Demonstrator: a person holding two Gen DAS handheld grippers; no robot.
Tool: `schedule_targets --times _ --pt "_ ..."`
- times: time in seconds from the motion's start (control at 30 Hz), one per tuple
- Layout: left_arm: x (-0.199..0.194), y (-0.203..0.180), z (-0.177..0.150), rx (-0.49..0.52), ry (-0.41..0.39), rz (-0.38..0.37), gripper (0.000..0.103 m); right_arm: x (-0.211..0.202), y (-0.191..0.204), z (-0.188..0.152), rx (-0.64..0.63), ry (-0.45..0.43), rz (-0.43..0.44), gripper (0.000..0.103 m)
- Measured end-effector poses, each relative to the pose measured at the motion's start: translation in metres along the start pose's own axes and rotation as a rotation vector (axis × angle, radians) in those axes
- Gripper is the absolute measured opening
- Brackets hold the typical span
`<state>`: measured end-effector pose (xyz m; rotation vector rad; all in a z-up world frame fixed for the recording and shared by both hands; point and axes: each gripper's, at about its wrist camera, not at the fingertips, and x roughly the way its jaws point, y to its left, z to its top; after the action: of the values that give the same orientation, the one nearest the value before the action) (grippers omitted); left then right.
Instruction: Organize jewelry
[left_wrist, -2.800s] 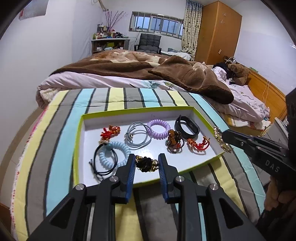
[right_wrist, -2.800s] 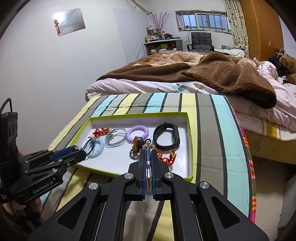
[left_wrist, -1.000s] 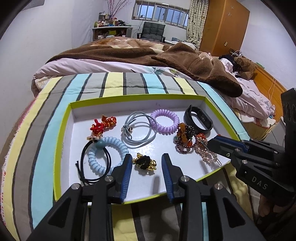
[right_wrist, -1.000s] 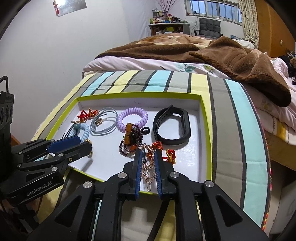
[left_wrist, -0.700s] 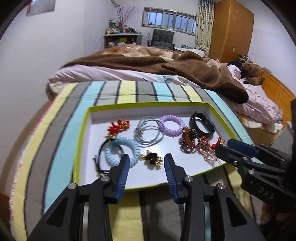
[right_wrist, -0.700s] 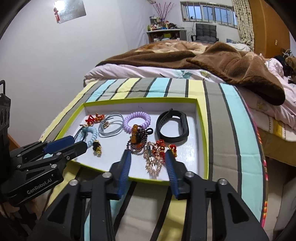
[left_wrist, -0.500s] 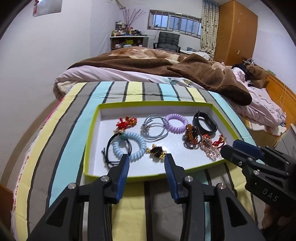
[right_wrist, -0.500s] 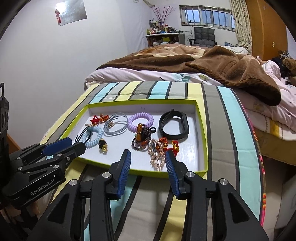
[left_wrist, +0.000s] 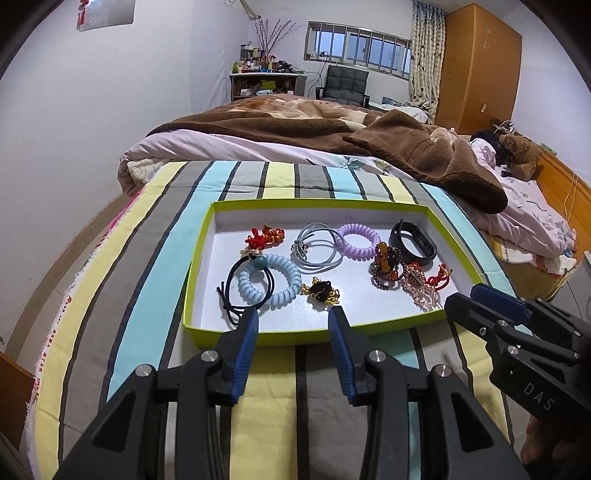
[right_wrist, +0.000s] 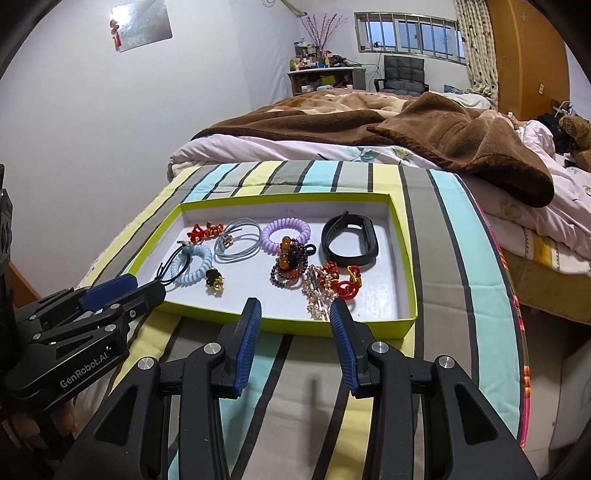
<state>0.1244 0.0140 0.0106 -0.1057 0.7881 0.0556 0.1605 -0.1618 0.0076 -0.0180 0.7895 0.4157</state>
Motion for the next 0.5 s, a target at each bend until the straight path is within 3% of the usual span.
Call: schedule_targets --times 0.5 --pt "-0.0030 0.0002 0.0000 -0.008 -0.004 -0.004 0.041 -0.0020 0.0053 -0.0010 -0.016 -0.003 -0.013 0.040"
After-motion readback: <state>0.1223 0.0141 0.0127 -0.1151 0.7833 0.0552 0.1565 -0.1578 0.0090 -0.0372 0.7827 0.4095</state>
